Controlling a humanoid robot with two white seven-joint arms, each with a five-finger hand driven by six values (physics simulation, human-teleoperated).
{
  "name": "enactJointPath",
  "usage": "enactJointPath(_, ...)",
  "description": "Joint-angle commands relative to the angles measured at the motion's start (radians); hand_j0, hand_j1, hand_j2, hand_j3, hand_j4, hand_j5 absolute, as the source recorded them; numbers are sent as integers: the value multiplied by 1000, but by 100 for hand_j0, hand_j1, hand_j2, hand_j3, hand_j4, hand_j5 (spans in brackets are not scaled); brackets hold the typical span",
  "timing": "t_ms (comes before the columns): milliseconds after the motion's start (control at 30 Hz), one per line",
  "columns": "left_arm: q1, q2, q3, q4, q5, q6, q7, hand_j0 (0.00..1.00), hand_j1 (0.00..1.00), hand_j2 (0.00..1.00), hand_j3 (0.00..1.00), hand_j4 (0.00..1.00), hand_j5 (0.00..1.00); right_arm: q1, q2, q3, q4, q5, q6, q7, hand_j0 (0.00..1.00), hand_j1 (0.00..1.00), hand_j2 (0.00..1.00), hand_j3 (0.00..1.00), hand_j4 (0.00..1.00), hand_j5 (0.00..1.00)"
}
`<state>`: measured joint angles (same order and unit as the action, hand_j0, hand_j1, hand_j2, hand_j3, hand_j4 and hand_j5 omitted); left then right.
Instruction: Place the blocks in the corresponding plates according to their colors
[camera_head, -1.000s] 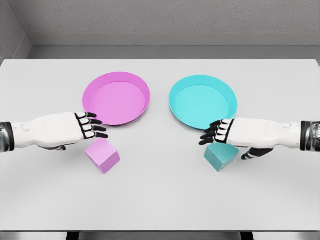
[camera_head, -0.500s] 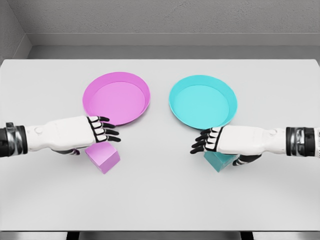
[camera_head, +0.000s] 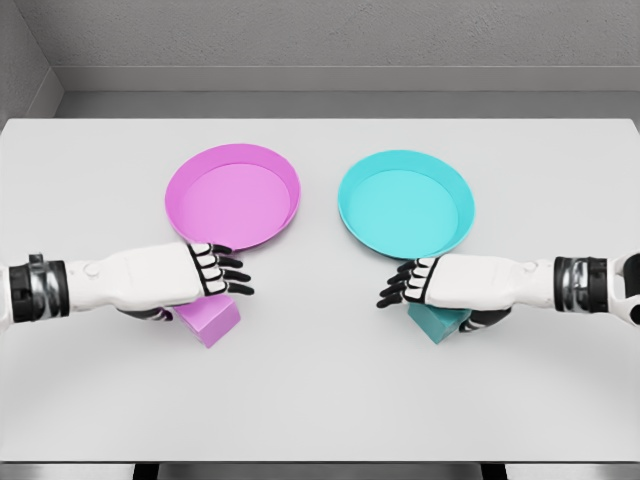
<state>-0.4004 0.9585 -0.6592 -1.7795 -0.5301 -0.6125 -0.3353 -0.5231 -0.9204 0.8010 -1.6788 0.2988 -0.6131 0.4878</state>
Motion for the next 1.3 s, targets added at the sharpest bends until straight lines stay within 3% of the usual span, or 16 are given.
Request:
enactJointPath(0,0,0,-5,-1,7,2,-1,100,100,100,100,100,100,0,8,0,4,0,2,0,100,100,100,100,100,100)
enactJointPath(333,8,-14,-17,0,-1,2,-1,100,100,100,100,100,100,2,0,0,25,2,2,25,86,86,86,86,86,86)
enactJointPath(500,9,-23,-33,11,-2,2,-1,100,100,100,100,100,100,3,-3,0,25,23,2,25,73,73,73,73,73,73)
enactJointPath(700,11,-23,-37,12,1,2,-1,100,100,100,100,100,100,3,-5,-3,22,29,2,29,64,64,64,64,64,64)
enactJointPath(967,11,-23,-34,20,4,2,-42,61,61,61,61,61,61,-2,-11,-25,-16,20,2,29,64,64,64,64,64,64)
enactJointPath(1267,-6,-24,-28,28,15,2,-42,59,59,59,59,59,59,-12,-8,-63,-32,14,2,37,61,61,61,61,61,61)
